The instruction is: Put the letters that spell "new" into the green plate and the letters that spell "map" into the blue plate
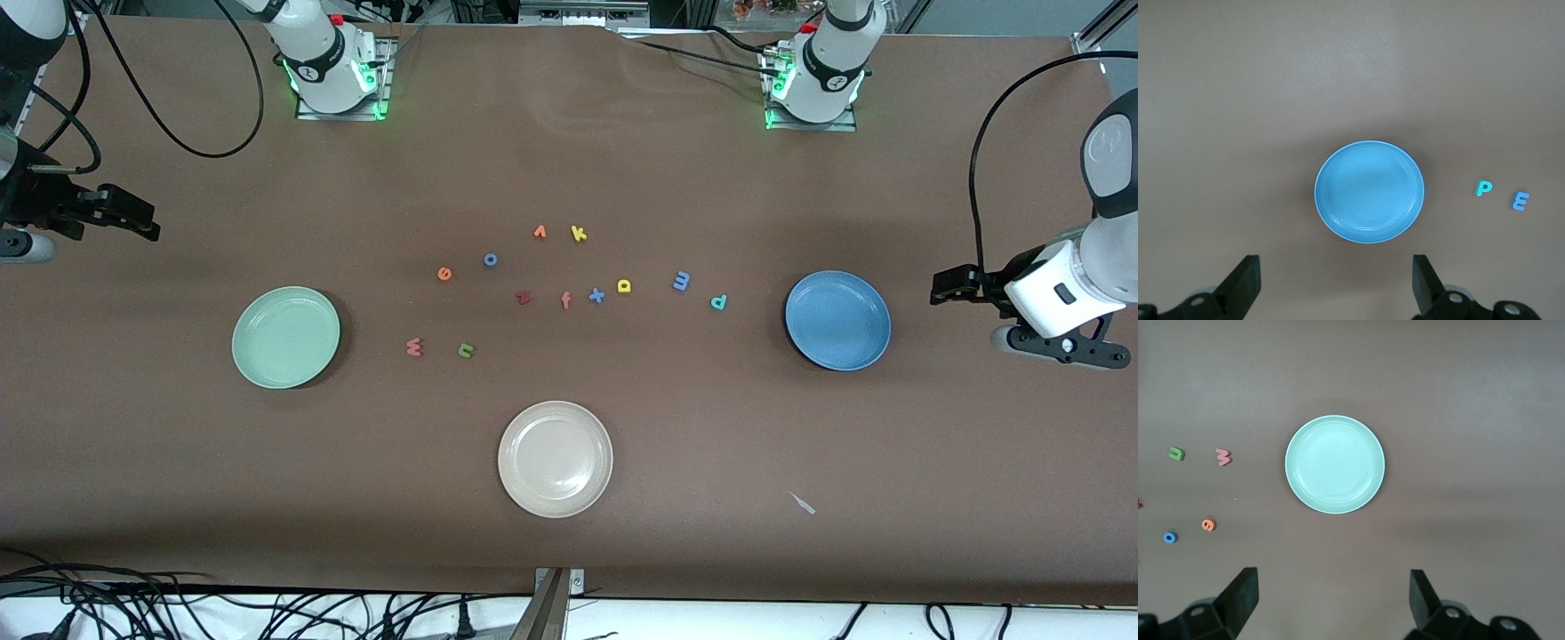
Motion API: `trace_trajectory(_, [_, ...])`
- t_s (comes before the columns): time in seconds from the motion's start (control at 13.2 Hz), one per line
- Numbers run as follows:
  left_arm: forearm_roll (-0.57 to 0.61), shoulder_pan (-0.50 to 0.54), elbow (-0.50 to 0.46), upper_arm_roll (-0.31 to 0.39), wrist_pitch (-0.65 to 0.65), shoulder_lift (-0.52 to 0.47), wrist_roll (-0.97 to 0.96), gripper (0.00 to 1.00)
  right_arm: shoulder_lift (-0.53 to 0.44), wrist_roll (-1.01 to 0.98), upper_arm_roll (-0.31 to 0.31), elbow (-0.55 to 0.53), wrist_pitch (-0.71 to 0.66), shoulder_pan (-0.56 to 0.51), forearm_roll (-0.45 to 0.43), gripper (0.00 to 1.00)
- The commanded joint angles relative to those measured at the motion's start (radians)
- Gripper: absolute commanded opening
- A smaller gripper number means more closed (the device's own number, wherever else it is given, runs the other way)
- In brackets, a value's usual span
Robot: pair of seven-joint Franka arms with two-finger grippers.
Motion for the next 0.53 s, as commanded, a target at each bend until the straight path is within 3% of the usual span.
trace_trajectory(0.0, [-0.031,-0.002,-0.017,0.004,-0.004,-0.017,-0.01,1.0,-0.006,-0.012,-0.004,-0.004,-0.005,0.004,-0.009,1.0])
trace_trajectory(0.45, [-0.031,-0.002,-0.024,0.004,-0.004,-0.016,-0.01,1.0,-0.006,-0.012,-0.004,-0.005,-0.005,0.004,-0.009,1.0])
